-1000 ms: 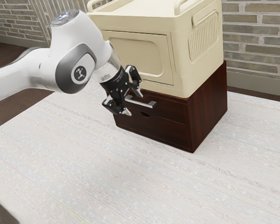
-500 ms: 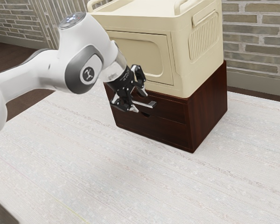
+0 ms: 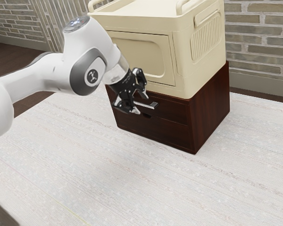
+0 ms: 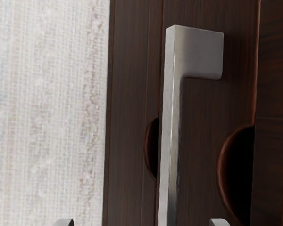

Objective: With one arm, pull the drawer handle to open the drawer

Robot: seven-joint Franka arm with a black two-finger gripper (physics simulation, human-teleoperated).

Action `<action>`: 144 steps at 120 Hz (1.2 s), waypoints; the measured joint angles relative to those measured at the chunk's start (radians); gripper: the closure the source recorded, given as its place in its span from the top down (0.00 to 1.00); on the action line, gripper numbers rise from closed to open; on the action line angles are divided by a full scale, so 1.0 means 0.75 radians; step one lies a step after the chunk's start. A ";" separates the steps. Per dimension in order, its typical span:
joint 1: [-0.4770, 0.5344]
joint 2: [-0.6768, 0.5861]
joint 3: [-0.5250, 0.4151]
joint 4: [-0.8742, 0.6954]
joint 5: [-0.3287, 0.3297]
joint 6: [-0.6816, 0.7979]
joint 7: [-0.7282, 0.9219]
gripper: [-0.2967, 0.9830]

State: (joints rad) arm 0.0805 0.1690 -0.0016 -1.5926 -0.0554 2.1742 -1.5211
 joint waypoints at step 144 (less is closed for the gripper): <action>0.032 0.039 0.000 0.013 -0.031 0.000 -0.004 0.26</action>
State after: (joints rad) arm 0.1045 0.1980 -0.0014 -1.5828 -0.0788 2.1742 -1.5239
